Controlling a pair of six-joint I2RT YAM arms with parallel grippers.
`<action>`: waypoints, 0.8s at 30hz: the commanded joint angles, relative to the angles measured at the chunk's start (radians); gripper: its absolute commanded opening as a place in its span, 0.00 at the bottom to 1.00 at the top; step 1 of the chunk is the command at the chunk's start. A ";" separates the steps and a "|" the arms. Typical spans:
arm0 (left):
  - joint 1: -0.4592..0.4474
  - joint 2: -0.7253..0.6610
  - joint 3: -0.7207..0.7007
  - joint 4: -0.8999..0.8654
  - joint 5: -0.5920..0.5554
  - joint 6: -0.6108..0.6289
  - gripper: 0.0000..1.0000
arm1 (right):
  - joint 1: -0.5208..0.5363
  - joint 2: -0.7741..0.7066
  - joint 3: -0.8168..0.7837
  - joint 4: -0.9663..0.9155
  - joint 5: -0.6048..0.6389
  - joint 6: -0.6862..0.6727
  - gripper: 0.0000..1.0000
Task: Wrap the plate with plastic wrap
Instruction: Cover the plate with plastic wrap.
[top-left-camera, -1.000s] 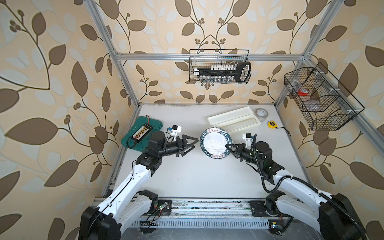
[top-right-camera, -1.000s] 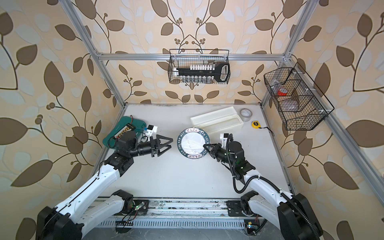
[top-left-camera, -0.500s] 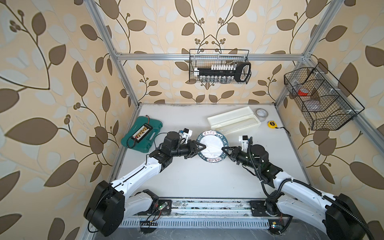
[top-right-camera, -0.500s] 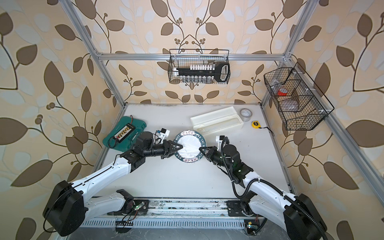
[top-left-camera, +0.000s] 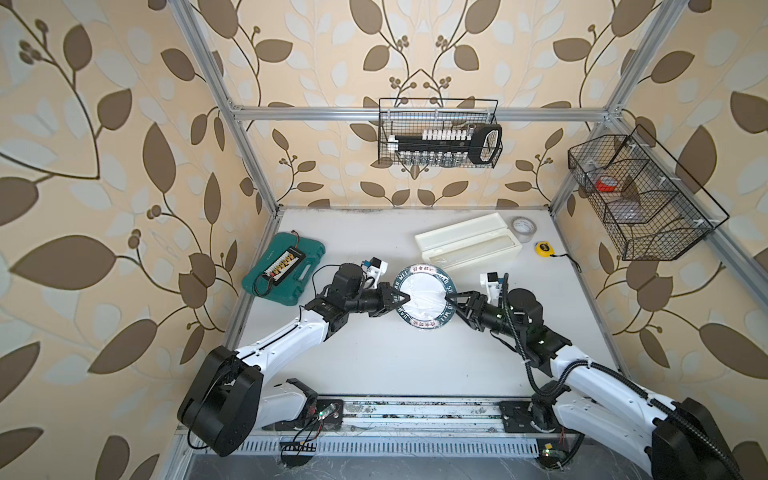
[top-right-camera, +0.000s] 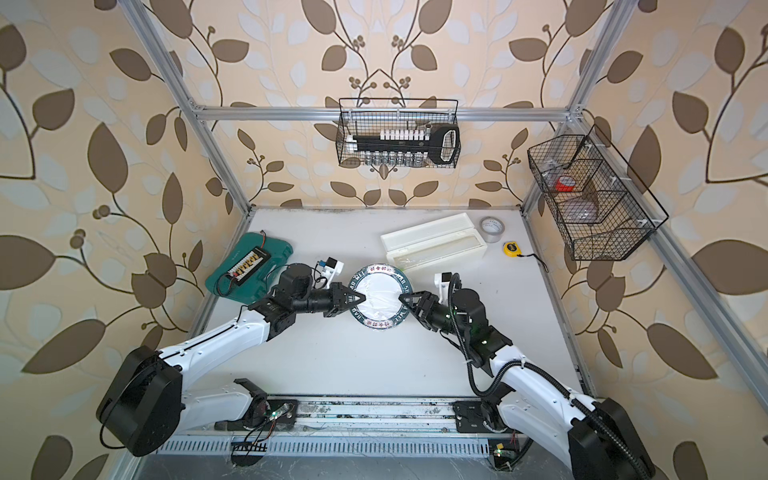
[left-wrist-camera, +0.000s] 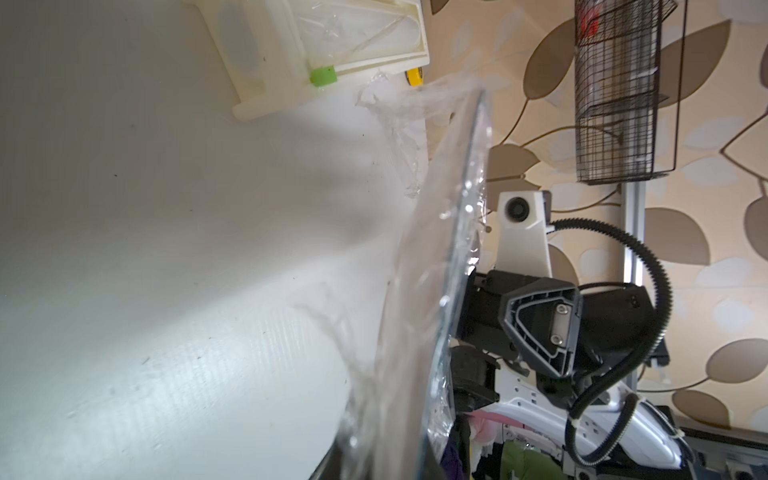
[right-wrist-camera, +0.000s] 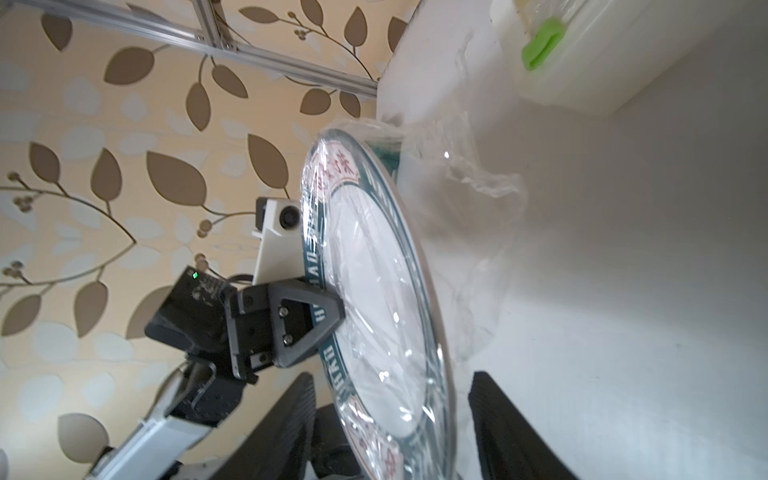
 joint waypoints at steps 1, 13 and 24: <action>0.032 0.021 0.096 -0.131 0.101 0.230 0.00 | -0.117 -0.084 0.045 -0.317 -0.149 -0.275 0.70; -0.003 0.071 0.154 -0.141 0.296 0.285 0.00 | -0.035 0.229 0.528 -0.715 0.070 -0.844 0.77; -0.005 0.088 0.121 -0.013 0.207 0.203 0.00 | -0.015 0.314 0.411 -0.365 -0.402 -0.596 0.40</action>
